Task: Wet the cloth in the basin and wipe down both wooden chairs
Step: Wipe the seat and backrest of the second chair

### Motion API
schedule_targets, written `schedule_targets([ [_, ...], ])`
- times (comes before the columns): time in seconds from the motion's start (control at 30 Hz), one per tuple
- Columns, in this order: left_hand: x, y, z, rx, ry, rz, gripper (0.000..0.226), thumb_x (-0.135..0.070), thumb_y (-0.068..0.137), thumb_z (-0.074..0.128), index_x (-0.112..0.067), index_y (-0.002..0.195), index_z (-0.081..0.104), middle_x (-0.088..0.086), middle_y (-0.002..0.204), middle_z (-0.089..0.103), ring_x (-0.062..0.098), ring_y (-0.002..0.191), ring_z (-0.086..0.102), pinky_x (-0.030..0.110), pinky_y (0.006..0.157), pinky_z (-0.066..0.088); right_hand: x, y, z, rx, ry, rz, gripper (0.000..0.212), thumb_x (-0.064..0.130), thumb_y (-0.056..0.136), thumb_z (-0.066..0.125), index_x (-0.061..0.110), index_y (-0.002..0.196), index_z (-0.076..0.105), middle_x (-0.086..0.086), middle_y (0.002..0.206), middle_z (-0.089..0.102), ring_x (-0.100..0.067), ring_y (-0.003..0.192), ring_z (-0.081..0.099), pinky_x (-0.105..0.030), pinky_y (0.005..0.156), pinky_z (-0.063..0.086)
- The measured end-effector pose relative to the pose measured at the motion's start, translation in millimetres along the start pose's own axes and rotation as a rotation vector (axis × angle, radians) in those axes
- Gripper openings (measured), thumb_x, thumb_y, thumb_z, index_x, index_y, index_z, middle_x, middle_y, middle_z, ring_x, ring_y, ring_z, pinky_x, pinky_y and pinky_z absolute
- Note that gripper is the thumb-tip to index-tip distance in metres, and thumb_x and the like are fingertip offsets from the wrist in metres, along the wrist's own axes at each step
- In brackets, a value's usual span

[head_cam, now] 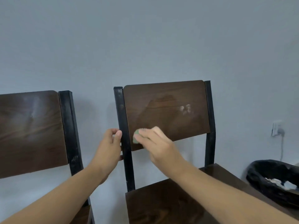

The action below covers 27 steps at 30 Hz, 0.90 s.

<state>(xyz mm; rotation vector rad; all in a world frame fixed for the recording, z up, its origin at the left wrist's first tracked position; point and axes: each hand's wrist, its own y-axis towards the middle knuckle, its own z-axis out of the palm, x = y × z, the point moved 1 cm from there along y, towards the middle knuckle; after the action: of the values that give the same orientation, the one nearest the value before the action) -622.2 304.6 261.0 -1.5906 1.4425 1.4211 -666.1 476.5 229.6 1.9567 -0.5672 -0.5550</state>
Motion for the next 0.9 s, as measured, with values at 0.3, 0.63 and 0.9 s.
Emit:
schedule_targets([
  [0.3,2.4,6.8,7.2,-0.049,0.155,0.019,0.036,-0.041,0.106,0.026,-0.021,0.126,0.047,0.001,0.11,0.062,0.022,0.106,0.062,0.052,0.097,0.054,-72.2,28.7,-35.2,-0.324,-0.097,0.572,0.025,-0.006,0.098,0.061,0.008,0.112,0.077,-0.007,0.094,0.073,-0.022,0.092,0.061,-0.028,0.081,0.055],
  [0.63,0.9,5.3,15.5,-0.122,0.181,0.027,0.028,-0.035,0.106,0.026,-0.019,0.121,0.043,0.004,0.107,0.06,0.025,0.104,0.061,0.05,0.095,0.054,-68.1,-36.8,-38.8,-0.091,-0.163,0.455,0.033,-0.003,0.083,0.082,0.004,0.114,0.076,-0.008,0.095,0.074,-0.02,0.089,0.065,-0.031,0.075,0.064],
  [0.9,4.2,7.4,20.0,-0.181,0.272,0.069,0.033,-0.033,0.107,0.027,-0.014,0.126,0.047,0.004,0.102,0.062,0.019,0.092,0.059,0.033,0.076,0.046,-130.6,3.2,-70.4,-0.323,-0.193,0.782,0.023,-0.006,0.099,0.059,0.008,0.105,0.075,-0.008,0.095,0.067,-0.02,0.099,0.055,-0.035,0.082,0.053],
])
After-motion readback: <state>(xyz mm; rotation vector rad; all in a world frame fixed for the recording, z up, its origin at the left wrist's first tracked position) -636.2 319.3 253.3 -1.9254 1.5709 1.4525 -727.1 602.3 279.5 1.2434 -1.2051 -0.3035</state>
